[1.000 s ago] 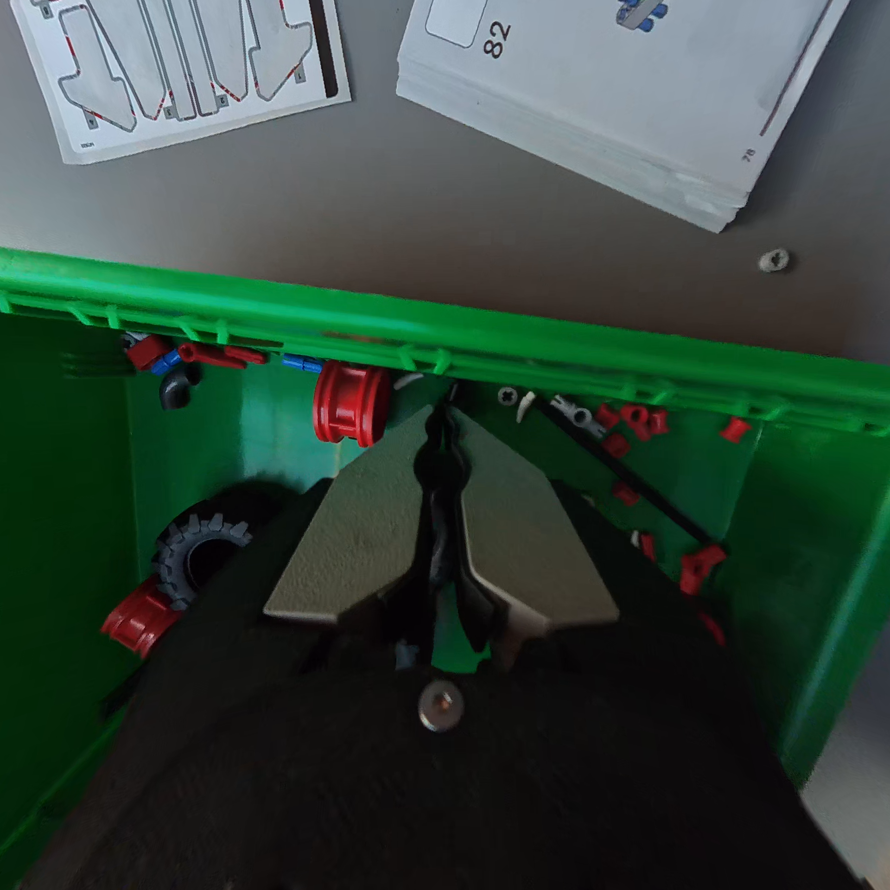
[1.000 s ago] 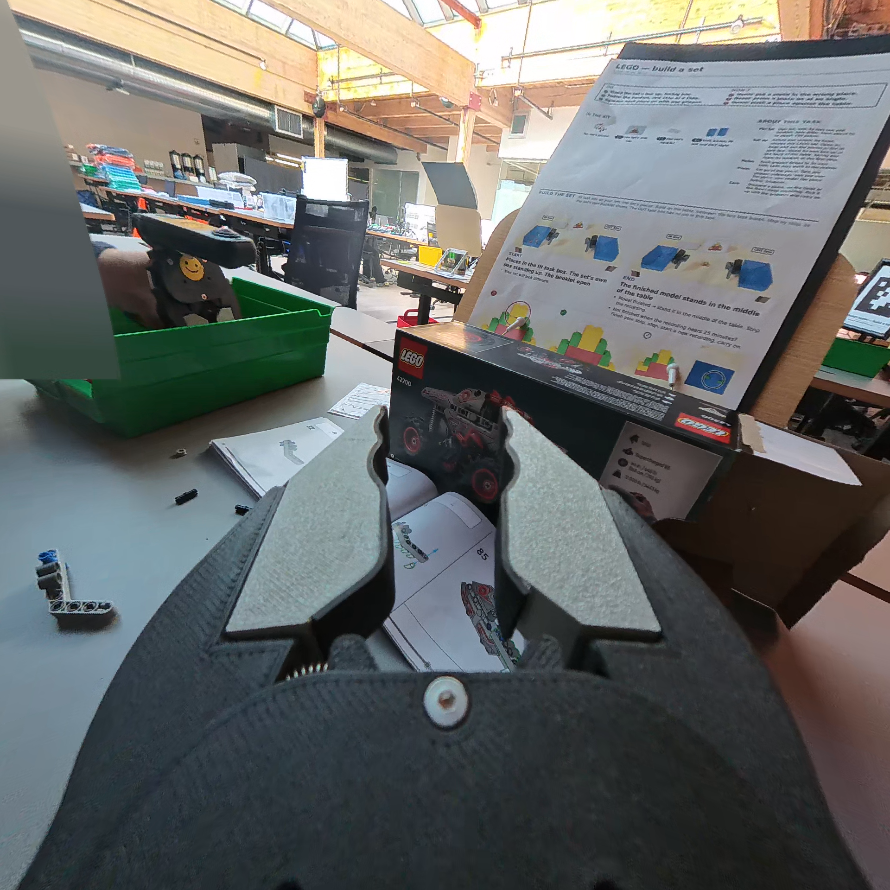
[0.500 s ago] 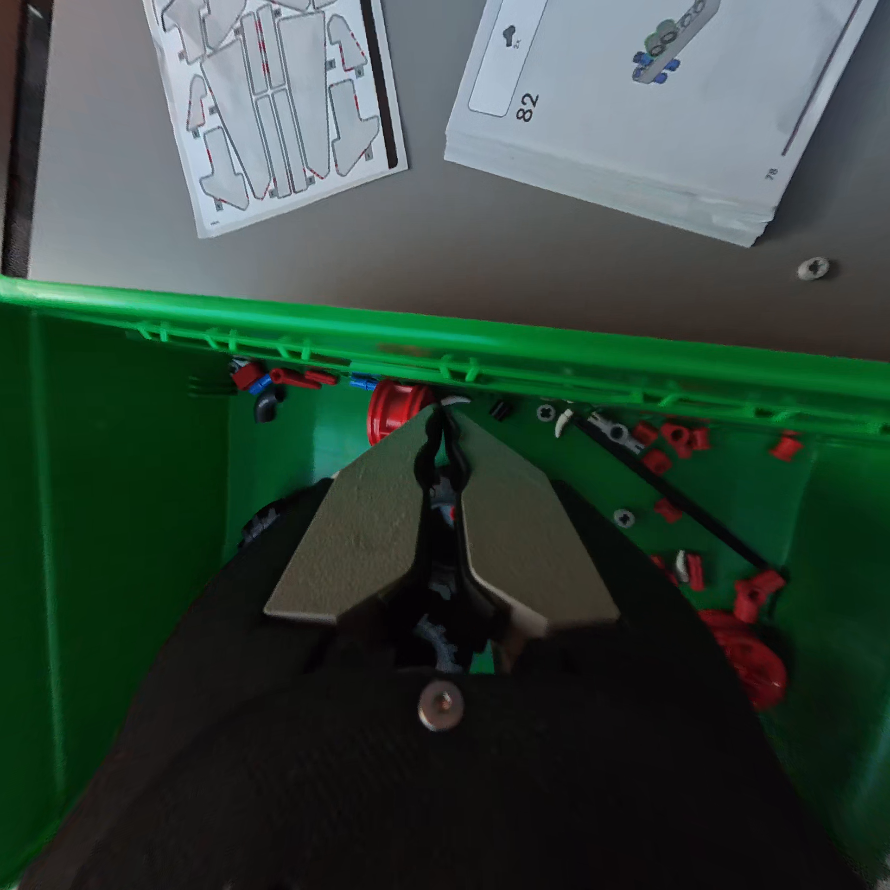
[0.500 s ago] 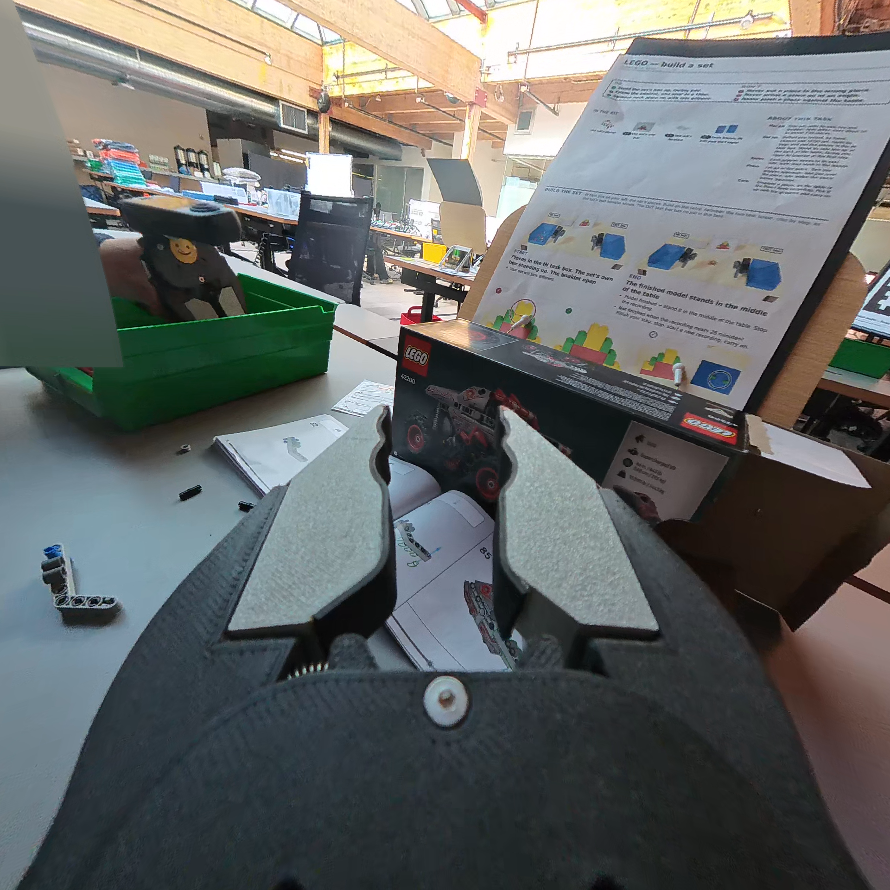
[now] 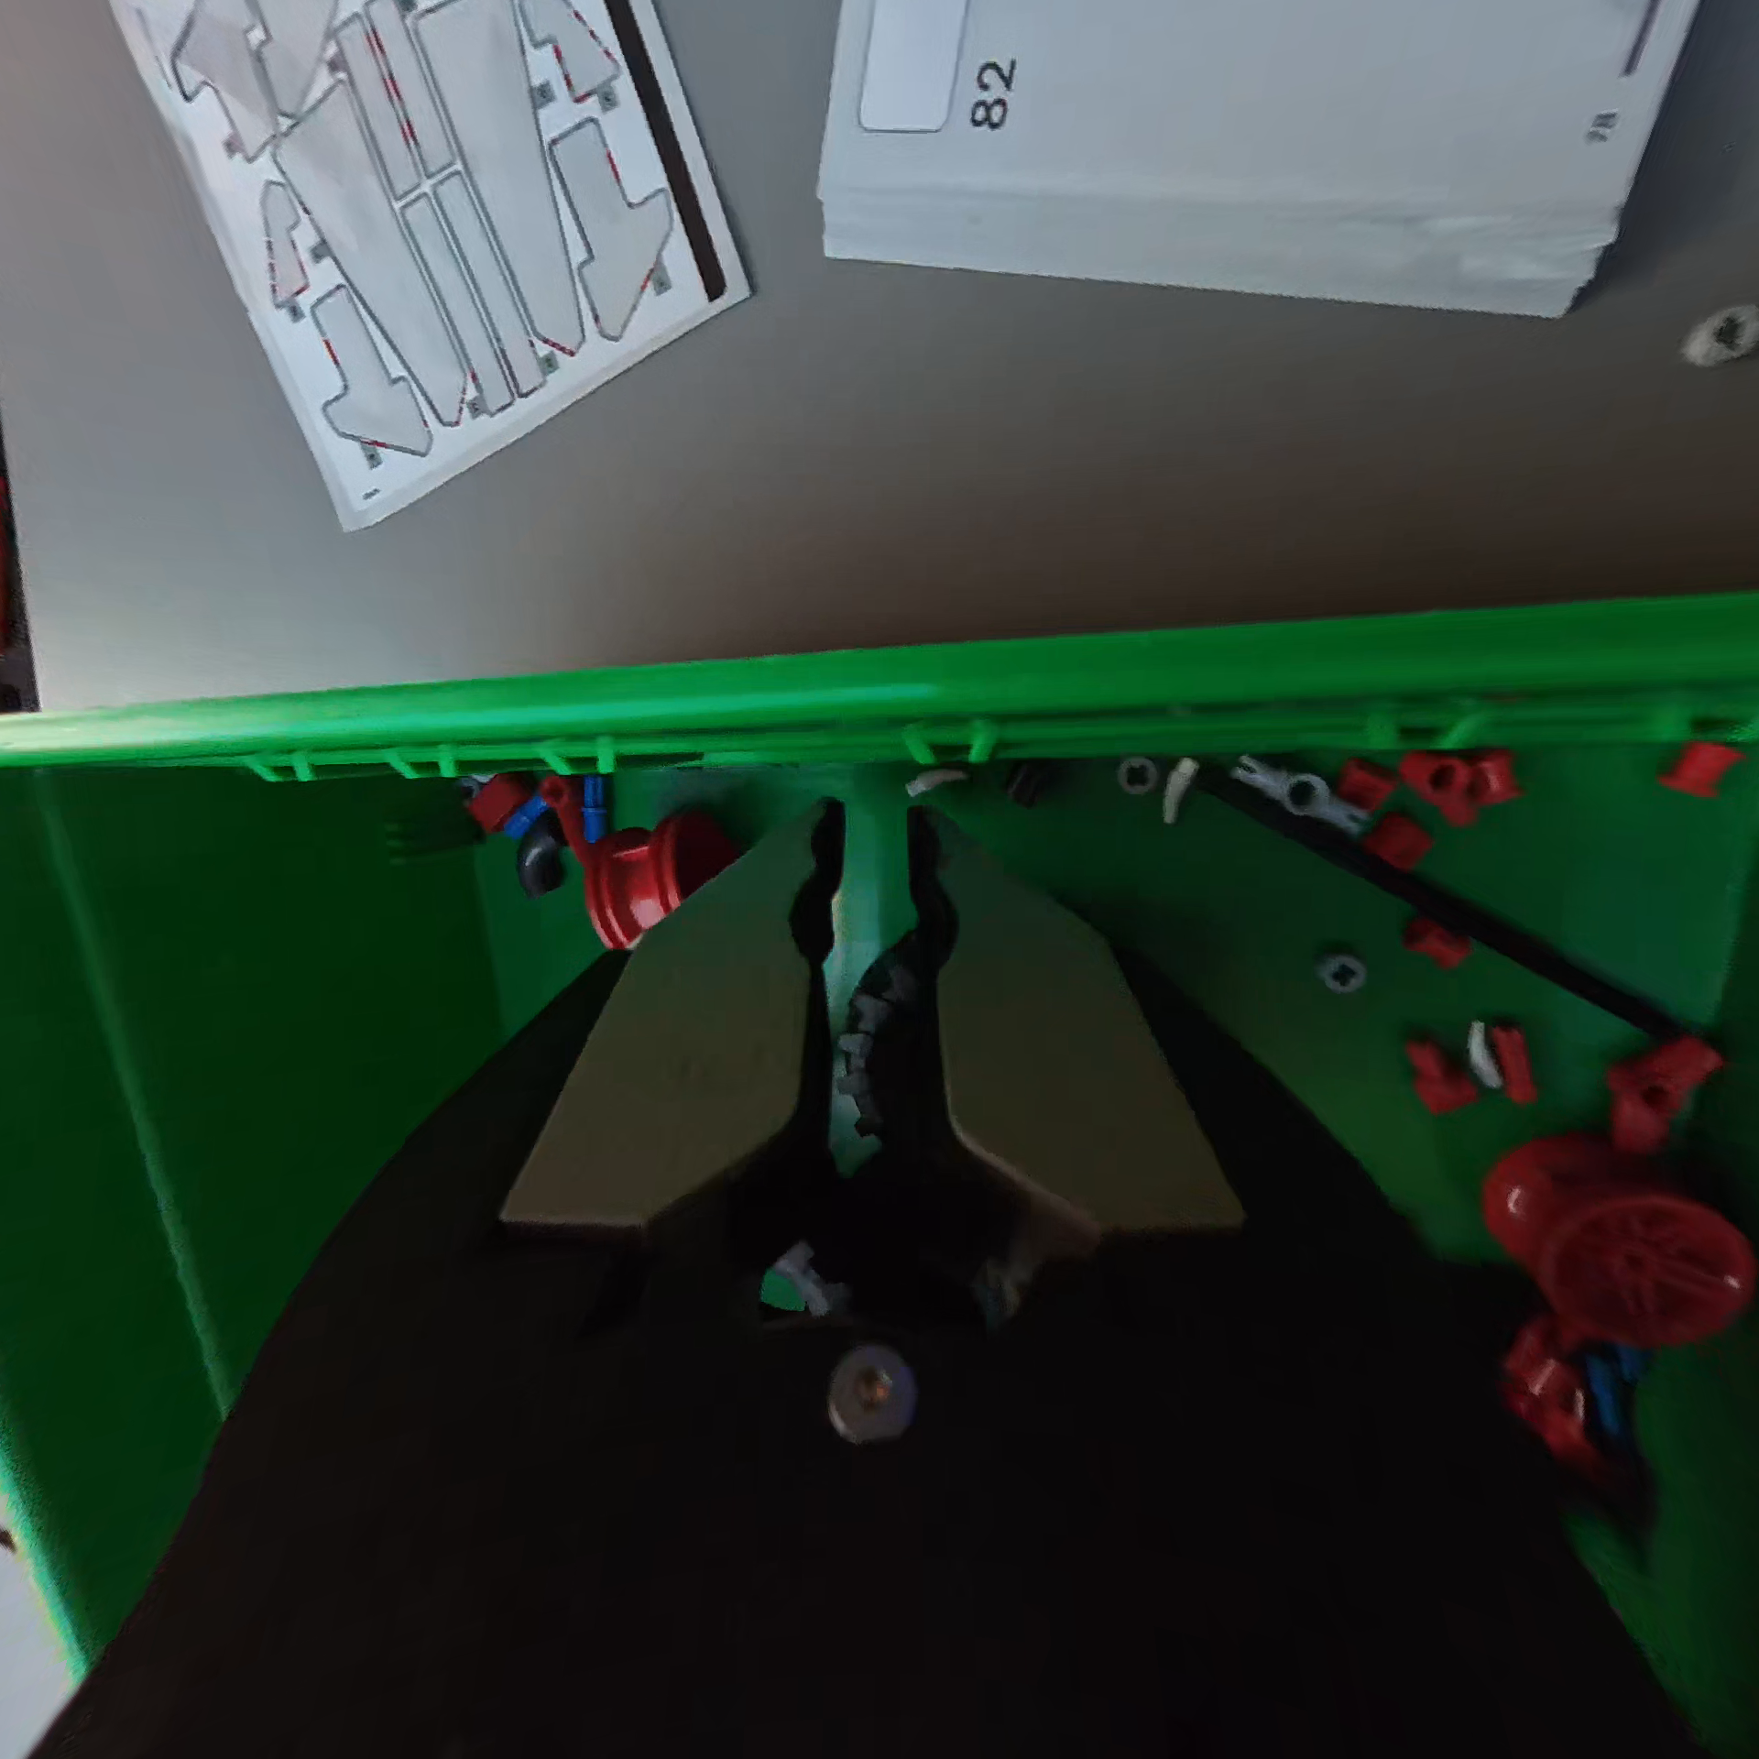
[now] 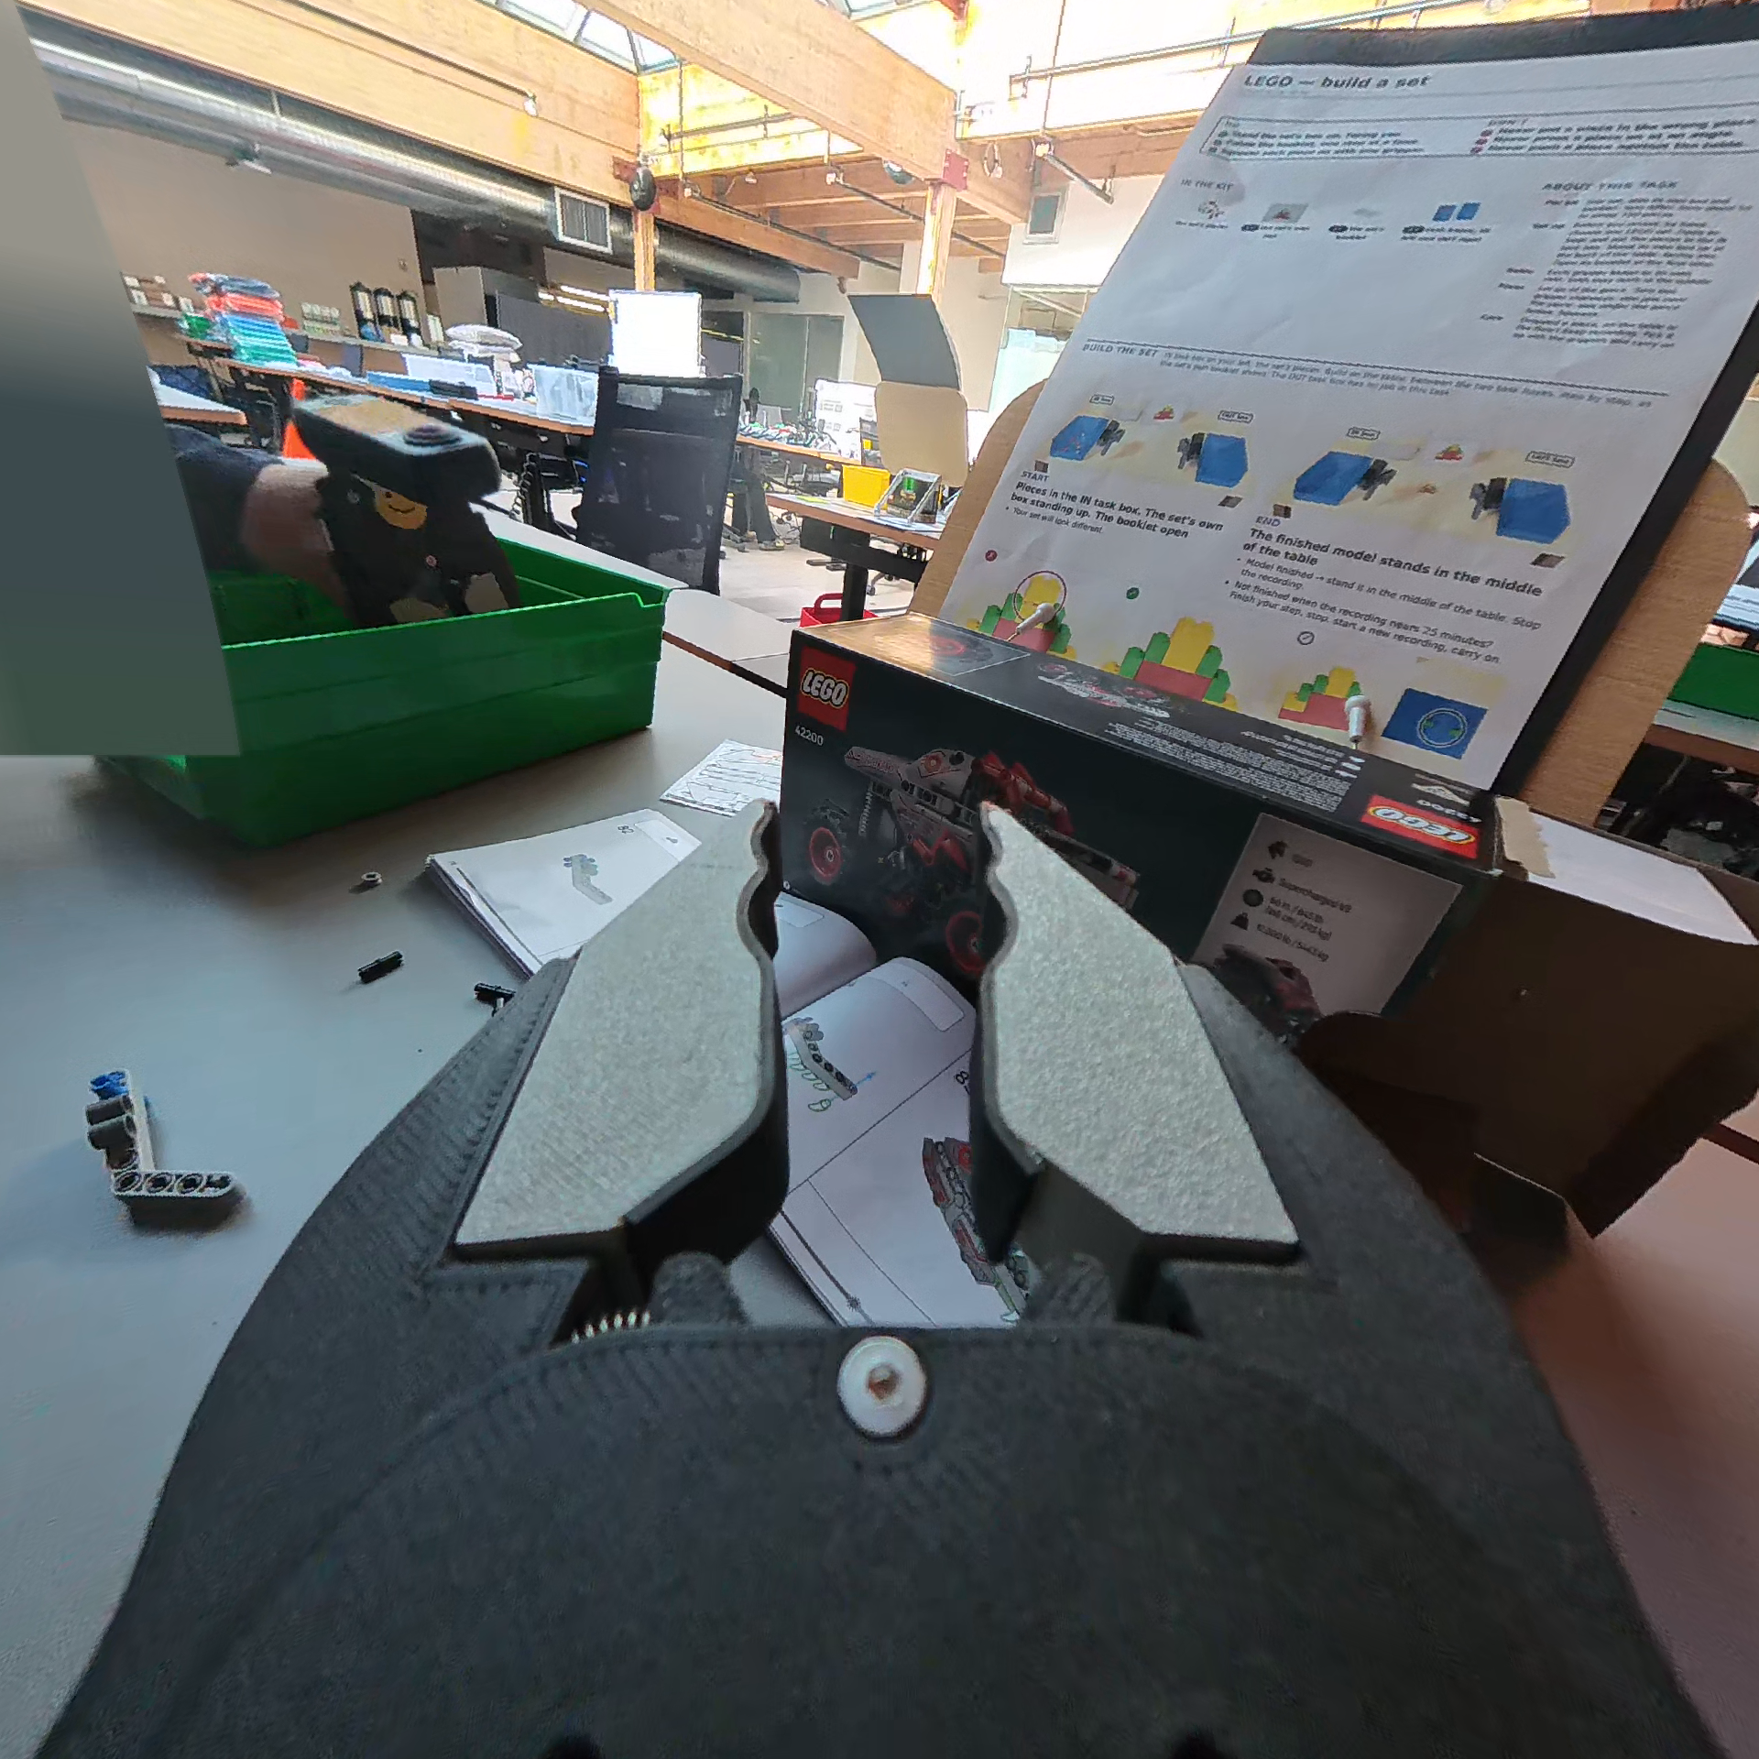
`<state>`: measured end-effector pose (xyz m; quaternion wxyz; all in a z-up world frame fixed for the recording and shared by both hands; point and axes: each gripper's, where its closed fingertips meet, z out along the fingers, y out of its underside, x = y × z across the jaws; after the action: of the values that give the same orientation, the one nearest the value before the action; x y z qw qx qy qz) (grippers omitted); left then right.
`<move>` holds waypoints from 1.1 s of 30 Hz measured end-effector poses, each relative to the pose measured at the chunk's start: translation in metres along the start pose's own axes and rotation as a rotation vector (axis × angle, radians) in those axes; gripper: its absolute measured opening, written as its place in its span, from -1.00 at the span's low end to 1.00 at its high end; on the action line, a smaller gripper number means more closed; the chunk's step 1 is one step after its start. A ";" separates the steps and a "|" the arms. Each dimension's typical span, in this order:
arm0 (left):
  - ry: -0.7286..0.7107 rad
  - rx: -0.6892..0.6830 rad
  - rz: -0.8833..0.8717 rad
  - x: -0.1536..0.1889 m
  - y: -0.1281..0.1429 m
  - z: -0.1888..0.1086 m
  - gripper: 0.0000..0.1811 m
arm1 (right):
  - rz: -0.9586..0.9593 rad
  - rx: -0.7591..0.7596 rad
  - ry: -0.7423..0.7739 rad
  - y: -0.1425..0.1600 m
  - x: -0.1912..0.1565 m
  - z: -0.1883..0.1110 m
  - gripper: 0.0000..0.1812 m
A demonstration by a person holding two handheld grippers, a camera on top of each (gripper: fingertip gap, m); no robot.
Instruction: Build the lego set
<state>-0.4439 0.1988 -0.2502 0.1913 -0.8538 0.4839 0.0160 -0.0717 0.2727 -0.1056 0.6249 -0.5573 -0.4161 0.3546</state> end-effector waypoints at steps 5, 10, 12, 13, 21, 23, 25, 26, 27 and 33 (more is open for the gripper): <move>0.010 0.006 0.133 0.002 0.000 0.005 -0.92 | -0.004 -0.005 0.001 0.001 0.000 0.000 -0.62; 0.084 0.052 0.198 0.012 -0.004 0.003 -0.85 | 0.004 -0.003 0.000 0.001 0.001 0.000 -0.62; 0.105 0.054 0.217 0.013 -0.004 0.004 -0.89 | 0.008 -0.003 -0.003 0.002 0.001 0.000 -0.63; 0.122 0.053 0.219 0.014 -0.004 0.005 -0.93 | 0.009 -0.004 -0.003 0.002 0.001 0.000 -0.63; 0.211 0.005 0.241 0.020 0.001 0.003 -1.00 | 0.013 0.007 0.004 0.000 0.002 -0.002 -0.64; 0.206 0.002 0.235 0.020 0.002 0.002 -1.00 | 0.015 0.008 0.001 -0.001 0.002 -0.002 -0.64; 0.206 0.008 0.215 0.021 0.000 0.003 -1.00 | 0.015 0.009 -0.004 -0.001 0.001 -0.002 -0.64; 0.206 0.012 0.205 0.021 0.000 0.003 -1.00 | 0.012 0.009 -0.006 -0.001 0.001 -0.002 -0.64; 0.203 0.014 0.196 0.021 0.000 0.003 -1.00 | 0.009 0.008 -0.006 -0.002 0.000 -0.002 -0.64; 0.105 0.004 0.176 0.017 0.007 -0.011 -1.00 | 0.009 0.031 -0.008 -0.007 0.000 -0.005 -0.65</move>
<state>-0.4421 0.1776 -0.2457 0.1653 -0.8074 0.5662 -0.0132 -0.0670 0.2692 -0.0987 0.6302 -0.5479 -0.4108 0.3660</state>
